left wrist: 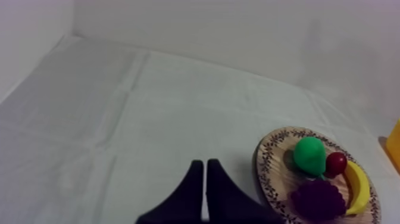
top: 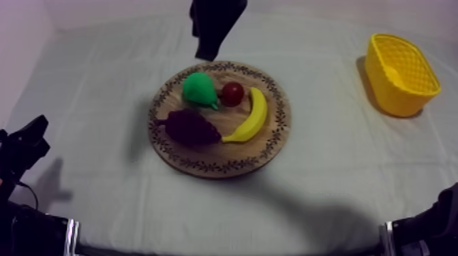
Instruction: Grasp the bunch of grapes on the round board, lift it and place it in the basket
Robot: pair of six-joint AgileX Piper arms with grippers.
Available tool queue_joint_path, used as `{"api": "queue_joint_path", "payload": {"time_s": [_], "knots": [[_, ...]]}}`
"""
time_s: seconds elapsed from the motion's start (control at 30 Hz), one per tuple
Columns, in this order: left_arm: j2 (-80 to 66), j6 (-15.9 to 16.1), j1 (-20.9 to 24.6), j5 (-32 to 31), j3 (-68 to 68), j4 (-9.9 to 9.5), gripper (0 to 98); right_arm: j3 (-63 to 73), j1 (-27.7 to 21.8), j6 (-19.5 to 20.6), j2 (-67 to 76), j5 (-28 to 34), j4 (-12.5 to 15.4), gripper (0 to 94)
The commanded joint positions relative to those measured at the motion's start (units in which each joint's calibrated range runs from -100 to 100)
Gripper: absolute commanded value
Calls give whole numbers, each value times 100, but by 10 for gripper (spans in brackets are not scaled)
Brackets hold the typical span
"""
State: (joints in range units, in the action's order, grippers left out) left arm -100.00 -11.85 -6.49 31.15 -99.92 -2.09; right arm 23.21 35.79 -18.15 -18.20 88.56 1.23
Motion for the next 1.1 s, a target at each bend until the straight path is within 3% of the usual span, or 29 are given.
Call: {"api": "queue_joint_path", "payload": {"time_s": [0.0,0.4,0.63,0.87,1.07], "knots": [[0,1,1,-3,4,-4,1,118,52,7,-276,133,33,5],[0,1,1,-3,4,-4,1,678,229,34,-1076,564,65,32],[0,1,1,-3,4,-4,1,831,247,78,-1304,563,47,193],[0,1,1,-3,4,-4,1,827,242,75,-1367,458,19,457],[0,1,1,-3,4,-4,1,748,214,-39,-1432,338,60,572]]}}
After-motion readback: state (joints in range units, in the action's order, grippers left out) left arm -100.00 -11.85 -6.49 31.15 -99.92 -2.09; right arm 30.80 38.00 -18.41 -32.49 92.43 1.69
